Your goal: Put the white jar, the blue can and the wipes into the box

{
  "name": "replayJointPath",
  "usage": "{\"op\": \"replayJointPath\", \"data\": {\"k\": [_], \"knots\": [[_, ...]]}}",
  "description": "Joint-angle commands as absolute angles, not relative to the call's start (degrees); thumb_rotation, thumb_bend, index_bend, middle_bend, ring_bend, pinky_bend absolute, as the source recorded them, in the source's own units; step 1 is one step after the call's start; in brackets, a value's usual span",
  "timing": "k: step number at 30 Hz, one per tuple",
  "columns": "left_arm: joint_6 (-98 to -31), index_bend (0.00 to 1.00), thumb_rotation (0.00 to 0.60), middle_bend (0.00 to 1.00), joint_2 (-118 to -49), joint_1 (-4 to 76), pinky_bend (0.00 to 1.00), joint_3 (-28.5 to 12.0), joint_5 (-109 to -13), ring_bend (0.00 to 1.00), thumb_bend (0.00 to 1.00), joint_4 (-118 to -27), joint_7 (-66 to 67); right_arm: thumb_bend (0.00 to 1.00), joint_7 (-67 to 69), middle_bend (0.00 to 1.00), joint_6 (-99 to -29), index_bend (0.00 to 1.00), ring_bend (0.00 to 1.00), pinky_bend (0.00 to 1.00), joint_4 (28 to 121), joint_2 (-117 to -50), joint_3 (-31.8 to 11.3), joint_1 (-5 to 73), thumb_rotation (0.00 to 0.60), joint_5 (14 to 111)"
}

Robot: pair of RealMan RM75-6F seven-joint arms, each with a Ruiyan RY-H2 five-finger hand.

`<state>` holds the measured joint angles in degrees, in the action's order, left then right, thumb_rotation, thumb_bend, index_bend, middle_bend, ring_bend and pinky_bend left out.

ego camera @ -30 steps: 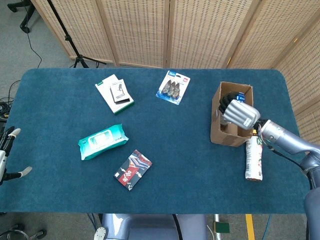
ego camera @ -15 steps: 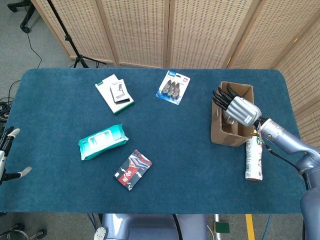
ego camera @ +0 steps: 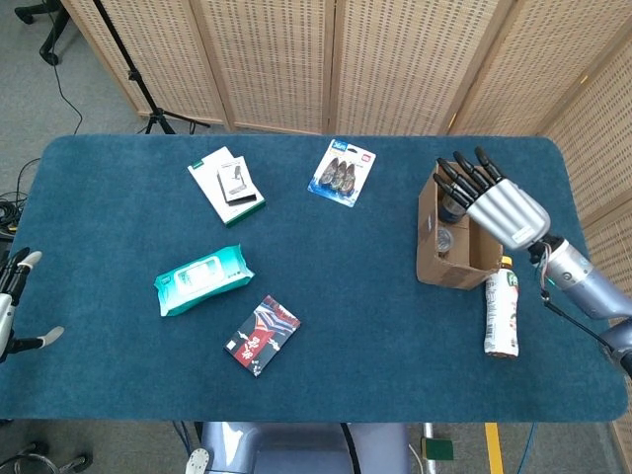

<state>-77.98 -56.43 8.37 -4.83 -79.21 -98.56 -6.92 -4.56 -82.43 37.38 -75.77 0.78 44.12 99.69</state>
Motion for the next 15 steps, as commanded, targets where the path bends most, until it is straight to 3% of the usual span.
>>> {"op": "replayJointPath", "data": {"k": [1, 7, 11, 15], "knots": [[-77.54, 0.0, 0.6, 0.0, -56.69, 8.76, 0.0, -5.16, -78.72, 0.0, 0.0, -98.51, -6.76, 0.03, 0.31, 0.0, -86.1, 0.0, 0.0, 0.14, 48.09, -70.17, -2.35, 39.51, 0.6, 94.84], [-76.38, 0.0, 0.6, 0.0, -57.51, 9.81, 0.0, -5.81, -77.82, 0.0, 0.0, -98.46, -6.4, 0.0, 4.12, 0.0, -89.34, 0.0, 0.0, 0.14, 64.94, -63.71, -2.85, 32.18, 0.6, 90.61], [-75.37, 0.0, 0.6, 0.0, -58.33, 10.6, 0.0, -6.14, -77.19, 0.0, 0.0, -99.38, -6.25, 0.0, 5.98, 0.0, -91.84, 0.0, 0.0, 0.14, 77.2, -60.42, -0.16, 24.08, 0.6, 87.78], [-73.94, 0.0, 0.6, 0.0, -59.23, 11.85, 0.0, -6.66, -76.08, 0.0, 0.0, -100.15, -4.55, 0.0, 0.3, 0.0, -93.46, 0.0, 0.0, 0.11, 82.66, -60.16, 0.86, 19.14, 0.6, 85.58]]}}
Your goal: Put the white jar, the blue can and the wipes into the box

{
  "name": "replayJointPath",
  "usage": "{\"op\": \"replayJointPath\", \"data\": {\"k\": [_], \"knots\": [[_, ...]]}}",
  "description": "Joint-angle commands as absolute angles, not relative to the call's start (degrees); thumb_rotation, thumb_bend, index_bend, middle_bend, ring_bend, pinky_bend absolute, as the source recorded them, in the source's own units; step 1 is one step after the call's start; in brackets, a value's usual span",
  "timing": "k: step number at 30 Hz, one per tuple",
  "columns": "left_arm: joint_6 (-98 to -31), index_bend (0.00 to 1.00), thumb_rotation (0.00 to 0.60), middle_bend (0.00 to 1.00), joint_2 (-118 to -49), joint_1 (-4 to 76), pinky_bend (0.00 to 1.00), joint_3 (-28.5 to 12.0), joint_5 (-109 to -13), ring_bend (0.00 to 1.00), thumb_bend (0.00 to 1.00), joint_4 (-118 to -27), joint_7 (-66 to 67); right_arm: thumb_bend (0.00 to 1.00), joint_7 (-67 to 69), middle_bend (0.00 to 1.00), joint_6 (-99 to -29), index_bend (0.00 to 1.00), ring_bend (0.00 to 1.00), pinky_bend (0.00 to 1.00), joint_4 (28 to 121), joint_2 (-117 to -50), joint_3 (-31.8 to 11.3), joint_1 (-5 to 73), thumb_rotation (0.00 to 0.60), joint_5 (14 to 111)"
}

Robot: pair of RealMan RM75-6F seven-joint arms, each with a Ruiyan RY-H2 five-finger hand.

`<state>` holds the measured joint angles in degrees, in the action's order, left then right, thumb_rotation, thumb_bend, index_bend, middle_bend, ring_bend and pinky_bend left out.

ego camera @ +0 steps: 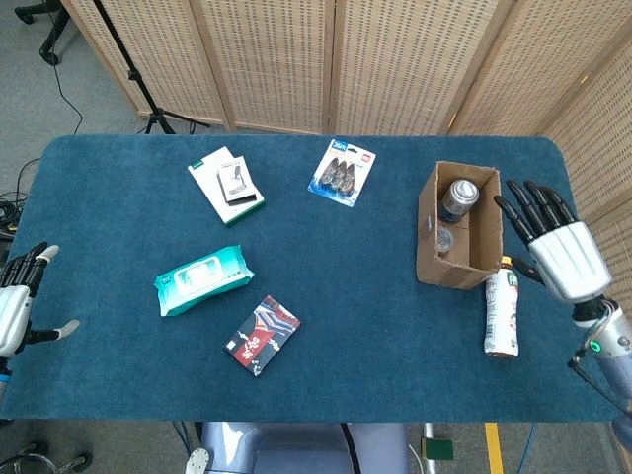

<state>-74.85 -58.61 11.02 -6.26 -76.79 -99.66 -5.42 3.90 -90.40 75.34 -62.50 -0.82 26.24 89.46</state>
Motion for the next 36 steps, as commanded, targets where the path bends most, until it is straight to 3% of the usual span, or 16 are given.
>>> {"op": "replayJointPath", "data": {"k": [1, 11, 24, 36], "knots": [[-73.4, 0.0, 0.6, 0.0, -59.54, 12.28, 0.0, -6.86, -75.73, 0.0, 0.0, -100.25, -4.34, 0.0, -0.38, 0.0, -93.84, 0.0, 0.0, 0.09, 83.28, -60.54, 0.92, 18.21, 0.6, 85.18], [-61.16, 0.0, 0.6, 0.0, -63.78, 21.04, 0.0, -9.18, -70.51, 0.0, 0.0, -98.79, -0.82, 0.0, 4.96, 0.0, -95.17, 0.0, 0.0, 0.06, 81.95, -64.69, 1.35, 12.38, 0.6, 85.74], [-48.12, 0.0, 0.6, 0.0, -73.97, 31.97, 0.0, -10.57, -62.2, 0.0, 0.0, -92.46, 5.08, 0.0, 7.74, 0.0, -94.49, 0.0, 0.0, 0.06, 81.45, -64.18, 0.32, 11.15, 0.6, 88.12], [-45.62, 0.0, 0.6, 0.0, -88.22, 41.43, 0.0, -12.02, -44.59, 0.0, 0.0, -80.6, 15.79, 0.0, 9.74, 0.0, -92.98, 0.0, 0.0, 0.06, 81.5, -63.53, -0.75, 10.47, 0.6, 89.57]]}}
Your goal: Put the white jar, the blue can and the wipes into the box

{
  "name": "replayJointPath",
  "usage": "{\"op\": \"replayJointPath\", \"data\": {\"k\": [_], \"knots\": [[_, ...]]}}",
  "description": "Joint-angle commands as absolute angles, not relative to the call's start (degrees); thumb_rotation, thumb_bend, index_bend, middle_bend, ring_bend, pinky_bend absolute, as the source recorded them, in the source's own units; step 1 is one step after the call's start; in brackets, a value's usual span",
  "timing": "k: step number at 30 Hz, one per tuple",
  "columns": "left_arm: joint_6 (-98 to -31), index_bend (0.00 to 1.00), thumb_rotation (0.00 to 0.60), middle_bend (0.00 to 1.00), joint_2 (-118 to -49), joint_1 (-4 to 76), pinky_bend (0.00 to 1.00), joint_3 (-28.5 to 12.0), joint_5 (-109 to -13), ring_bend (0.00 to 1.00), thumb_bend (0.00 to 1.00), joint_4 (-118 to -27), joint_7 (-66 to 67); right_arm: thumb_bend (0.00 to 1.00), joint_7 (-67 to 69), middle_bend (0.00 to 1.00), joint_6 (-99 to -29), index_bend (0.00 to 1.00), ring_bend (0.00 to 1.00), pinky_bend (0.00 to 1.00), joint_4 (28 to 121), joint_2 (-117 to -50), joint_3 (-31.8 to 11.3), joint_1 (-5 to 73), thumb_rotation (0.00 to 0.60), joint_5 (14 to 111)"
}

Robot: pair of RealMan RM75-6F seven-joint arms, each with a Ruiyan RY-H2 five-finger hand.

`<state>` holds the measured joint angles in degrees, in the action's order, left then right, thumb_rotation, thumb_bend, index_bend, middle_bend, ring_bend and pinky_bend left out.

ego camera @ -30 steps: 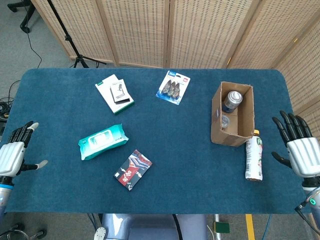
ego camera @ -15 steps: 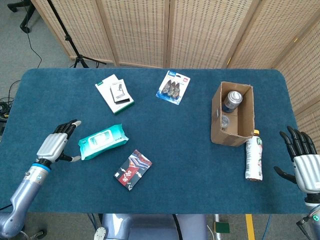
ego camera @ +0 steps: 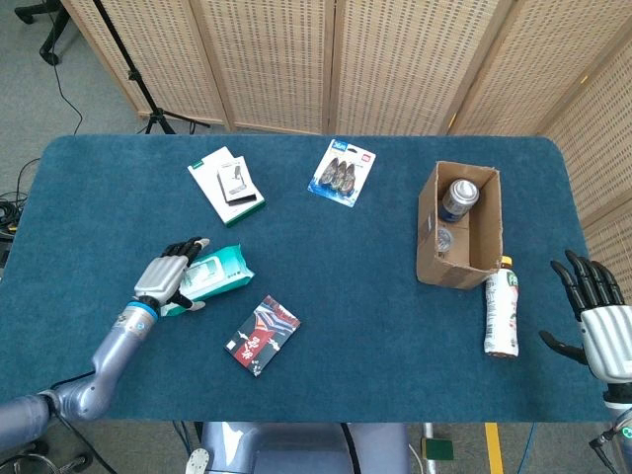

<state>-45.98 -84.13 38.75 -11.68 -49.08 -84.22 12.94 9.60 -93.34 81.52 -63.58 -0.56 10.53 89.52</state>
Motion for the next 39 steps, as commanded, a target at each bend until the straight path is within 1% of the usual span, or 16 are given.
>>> {"op": "replayJointPath", "data": {"k": [1, 3, 4, 5, 6, 7, 8, 10, 11, 14, 21, 23, 28, 32, 34, 39], "knots": [[-46.4, 0.0, 0.6, 0.0, -89.12, 41.57, 0.01, -12.05, -43.86, 0.0, 0.0, -79.91, 16.13, 0.0, 9.82, 0.0, -92.8, 0.0, 0.0, 0.06, 81.53, -63.51, -0.86, 10.44, 0.6, 89.56], [-47.36, 0.0, 0.6, 0.0, -90.41, 41.82, 0.07, -11.93, -42.55, 0.0, 0.03, -78.81, 16.88, 0.0, 9.95, 0.0, -92.53, 0.0, 0.0, 0.06, 81.54, -63.48, -1.06, 10.38, 0.6, 89.62], [-47.41, 0.01, 0.6, 0.01, -90.85, 41.98, 0.13, -11.86, -41.71, 0.01, 0.06, -78.38, 17.2, 0.0, 10.02, 0.0, -92.41, 0.0, 0.0, 0.06, 81.55, -63.47, -1.14, 10.35, 0.6, 89.69], [-47.38, 0.06, 0.6, 0.06, -91.35, 42.16, 0.21, -12.02, -40.71, 0.06, 0.1, -77.91, 17.25, 0.0, 10.07, 0.0, -92.27, 0.0, 0.0, 0.06, 81.58, -63.44, -1.23, 10.31, 0.6, 89.82], [-47.69, 0.13, 0.6, 0.16, -91.66, 42.22, 0.29, -12.14, -40.52, 0.13, 0.14, -77.61, 17.2, 0.0, 10.13, 0.0, -92.16, 0.0, 0.0, 0.06, 81.61, -63.41, -1.29, 10.28, 0.6, 89.9], [-48.34, 0.2, 0.6, 0.24, -91.97, 42.18, 0.35, -12.2, -40.83, 0.2, 0.17, -77.3, 17.1, 0.0, 10.2, 0.0, -92.04, 0.0, 0.0, 0.06, 81.65, -63.39, -1.34, 10.23, 0.6, 89.95], [-49.12, 0.31, 0.6, 0.35, -92.24, 42.01, 0.43, -12.17, -41.39, 0.29, 0.22, -77.06, 16.95, 0.0, 10.26, 0.0, -91.94, 0.0, 0.0, 0.06, 81.69, -63.36, -1.39, 10.18, 0.6, 90.02], [-51.12, 0.47, 0.6, 0.47, -92.58, 41.3, 0.52, -12.21, -43.45, 0.4, 0.28, -76.9, 15.83, 0.0, 10.33, 0.0, -91.77, 0.0, 0.0, 0.06, 81.76, -63.3, -1.54, 10.07, 0.6, 90.15], [-52.01, 0.54, 0.6, 0.51, -92.6, 40.88, 0.54, -12.27, -44.68, 0.44, 0.31, -76.95, 14.97, 0.0, 10.34, 0.0, -91.67, 0.0, 0.0, 0.06, 81.81, -63.29, -1.61, 10.04, 0.6, 90.19], [-54.47, 0.61, 0.6, 0.57, -91.62, 39.47, 0.57, -12.26, -49.4, 0.49, 0.36, -78.06, 11.95, 0.0, 10.3, 0.0, -91.29, 0.0, 0.0, 0.06, 82.0, -63.26, -1.69, 9.95, 0.6, 90.47], [-58.52, 0.63, 0.6, 0.58, -87.24, 38.24, 0.57, -12.65, -60.26, 0.5, 0.36, -84.48, 7.15, 0.0, 9.98, 0.0, -90.9, 0.0, 0.0, 0.06, 82.64, -63.11, -2.01, 9.67, 0.6, 90.92], [-60.2, 0.63, 0.6, 0.58, -86.39, 39.02, 0.57, -12.27, -68.07, 0.5, 0.34, -86.39, 4.64, 0.0, 9.74, 0.0, -90.9, 0.0, 0.0, 0.06, 82.83, -63.06, -2.18, 9.57, 0.6, 91.0], [-59.91, 0.63, 0.6, 0.58, -85.97, 42.44, 0.57, -11.46, -79.19, 0.5, 0.29, -87.51, 1.63, 0.0, 9.73, 0.0, -90.95, 0.0, 0.0, 0.06, 83.04, -62.92, -2.56, 9.29, 0.6, 90.97], [-58.51, 0.64, 0.6, 0.58, -88.37, 47.31, 0.57, -12.17, -85.02, 0.5, 0.27, -87.67, 4.03, 0.0, 10.27, 0.0, -90.92, 0.0, 0.0, 0.06, 83.21, -62.64, -3.06, 8.97, 0.6, 90.39], [-57.56, 0.65, 0.6, 0.58, -91.43, 50.73, 0.57, -12.67, -88.06, 0.5, 0.27, -85.52, 5.93, 0.0, 10.29, 0.0, -91.51, 0.0, 0.0, 0.06, 83.63, -63.0, -3.97, 8.57, 0.6, 89.24], [-54.91, 0.65, 0.6, 0.58, -98.03, 56.48, 0.57, -13.23, -90.67, 0.5, 0.23, -80.0, 6.42, 0.0, 9.91, 0.0, -91.87, 0.0, 0.0, 0.06, 83.88, -63.24, -4.82, 8.12, 0.6, 88.4]]}}
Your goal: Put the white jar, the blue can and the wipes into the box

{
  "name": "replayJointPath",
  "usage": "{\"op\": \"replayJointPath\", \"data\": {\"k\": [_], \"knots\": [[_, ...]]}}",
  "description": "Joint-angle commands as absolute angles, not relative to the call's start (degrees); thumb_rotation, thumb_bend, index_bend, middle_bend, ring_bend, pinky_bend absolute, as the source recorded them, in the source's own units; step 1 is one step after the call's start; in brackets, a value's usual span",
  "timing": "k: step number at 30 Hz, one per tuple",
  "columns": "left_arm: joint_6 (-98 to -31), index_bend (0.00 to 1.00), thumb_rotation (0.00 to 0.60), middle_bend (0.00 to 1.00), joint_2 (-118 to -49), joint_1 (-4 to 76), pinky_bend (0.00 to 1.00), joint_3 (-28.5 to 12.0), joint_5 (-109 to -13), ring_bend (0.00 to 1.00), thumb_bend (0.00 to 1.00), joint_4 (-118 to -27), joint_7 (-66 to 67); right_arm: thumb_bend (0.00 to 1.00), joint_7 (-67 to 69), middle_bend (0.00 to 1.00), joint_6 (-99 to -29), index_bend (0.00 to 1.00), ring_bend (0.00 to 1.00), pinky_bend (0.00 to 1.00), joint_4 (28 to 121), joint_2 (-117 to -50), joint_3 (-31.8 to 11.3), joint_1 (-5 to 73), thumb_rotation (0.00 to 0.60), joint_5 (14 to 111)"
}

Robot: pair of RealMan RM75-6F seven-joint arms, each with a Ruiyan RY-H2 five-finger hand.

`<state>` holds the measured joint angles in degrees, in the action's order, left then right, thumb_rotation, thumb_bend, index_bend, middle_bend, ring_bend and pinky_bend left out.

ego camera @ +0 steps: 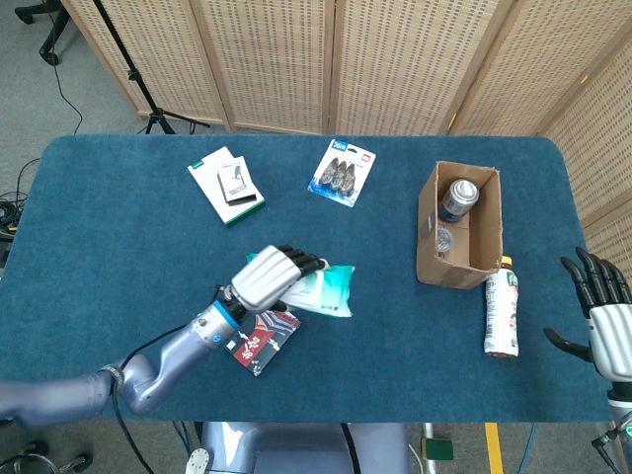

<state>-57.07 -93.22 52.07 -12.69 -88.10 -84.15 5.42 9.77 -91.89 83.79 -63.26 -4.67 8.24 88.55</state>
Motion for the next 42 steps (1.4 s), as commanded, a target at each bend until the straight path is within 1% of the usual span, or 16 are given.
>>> {"op": "replayJointPath", "data": {"k": [1, 4, 9, 11, 12, 13, 14, 15, 17, 19, 24, 29, 31, 32, 37, 42], "knots": [[-53.94, 0.65, 0.6, 0.58, -99.84, 57.94, 0.57, -13.18, -91.08, 0.5, 0.23, -78.25, 6.84, 0.0, 10.13, 0.0, -91.8, 0.0, 0.0, 0.06, 83.92, -63.14, -4.95, 8.04, 0.6, 88.24], [-51.98, 0.65, 0.6, 0.58, -102.88, 60.29, 0.57, -12.93, -91.15, 0.49, 0.23, -75.84, 7.15, 0.0, 10.47, 0.0, -91.55, 0.0, 0.0, 0.06, 83.98, -62.94, -5.19, 7.94, 0.6, 87.98], [-50.68, 0.65, 0.6, 0.58, -107.15, 62.45, 0.57, -12.06, -91.18, 0.49, 0.22, -72.53, 7.53, 0.0, 11.22, 0.0, -90.93, 0.0, 0.0, 0.06, 83.95, -62.63, -5.53, 7.88, 0.6, 87.58], [-50.7, 0.65, 0.6, 0.57, -108.48, 62.83, 0.57, -11.7, -91.15, 0.49, 0.18, -71.21, 8.11, 0.0, 11.6, 0.0, -90.74, 0.0, 0.0, 0.06, 83.89, -62.51, -5.62, 7.85, 0.6, 87.52], [-50.7, 0.62, 0.6, 0.54, -109.03, 62.9, 0.57, -11.56, -91.0, 0.47, 0.14, -70.64, 8.5, 0.0, 11.72, 0.0, -90.68, 0.0, 0.0, 0.06, 83.85, -62.46, -5.67, 7.83, 0.6, 87.5], [-50.65, 0.55, 0.6, 0.44, -109.32, 62.93, 0.56, -11.46, -90.85, 0.4, 0.08, -70.33, 8.81, 0.0, 11.79, 0.0, -90.65, 0.0, 0.0, 0.06, 83.82, -62.43, -5.69, 7.8, 0.6, 87.47], [-50.51, 0.43, 0.6, 0.28, -109.62, 62.98, 0.5, -11.31, -90.65, 0.28, 0.03, -69.94, 9.27, 0.0, 11.91, 0.0, -90.59, 0.0, 0.0, 0.06, 83.82, -62.38, -5.74, 7.77, 0.6, 87.44], [-50.24, 0.28, 0.6, 0.13, -109.77, 63.01, 0.42, -11.11, -90.4, 0.14, 0.0, -69.78, 9.45, 0.0, 12.02, 0.0, -90.55, 0.0, 0.0, 0.06, 83.84, -62.34, -5.79, 7.74, 0.6, 87.42], [-48.76, 0.08, 0.6, 0.01, -109.6, 62.79, 0.28, -10.8, -88.75, 0.01, 0.0, -70.48, 9.12, 0.0, 12.18, 0.0, -90.5, 0.0, 0.0, 0.06, 83.82, -62.24, -5.89, 7.69, 0.6, 87.45], [-48.4, 0.0, 0.6, 0.0, -109.02, 62.65, 0.24, -10.97, -87.88, 0.0, 0.0, -71.71, 8.79, 0.0, 12.16, 0.0, -90.44, 0.0, 0.0, 0.06, 83.86, -62.22, -5.93, 7.67, 0.6, 87.52], [-50.88, 0.0, 0.6, 0.0, -106.98, 61.43, 0.22, -11.33, -87.68, 0.0, 0.0, -73.97, 8.13, 0.0, 11.75, 0.0, -90.5, 0.0, 0.0, 0.06, 83.95, -62.22, -5.89, 7.51, 0.6, 87.89], [-54.63, 0.0, 0.6, 0.0, -101.38, 58.75, 0.21, -11.68, -87.62, 0.0, 0.0, -77.57, 5.87, 0.0, 11.36, 0.0, -90.46, 0.0, 0.0, 0.06, 84.14, -62.21, -5.77, 7.36, 0.6, 88.28], [-56.51, 0.0, 0.6, 0.0, -98.48, 57.29, 0.21, -11.65, -87.77, 0.0, 0.0, -79.03, 4.86, 0.0, 11.0, 0.0, -90.44, 0.0, 0.0, 0.06, 84.17, -62.26, -5.67, 7.33, 0.6, 88.53], [-59.27, 0.0, 0.6, 0.0, -95.25, 55.19, 0.21, -11.55, -88.01, 0.0, 0.0, -79.94, 3.96, 0.0, 10.67, 0.0, -90.37, 0.0, 0.0, 0.06, 84.21, -62.31, -5.5, 7.41, 0.6, 88.99], [-65.05, 0.0, 0.6, 0.0, -86.11, 49.87, 0.21, -9.92, -89.2, 0.0, 0.0, -82.53, 0.4, 0.0, 10.98, 0.0, -89.9, 0.0, 0.0, 0.06, 83.33, -62.15, -4.72, 8.14, 0.6, 91.48], [-71.78, 0.0, 0.6, 0.0, -77.71, 43.62, 0.21, -8.47, -89.46, 0.0, 0.0, -83.17, -3.61, 0.0, 13.69, 0.0, -89.54, 0.0, 0.0, 0.06, 79.27, -61.73, -2.93, 10.41, 0.6, 97.87]]}}
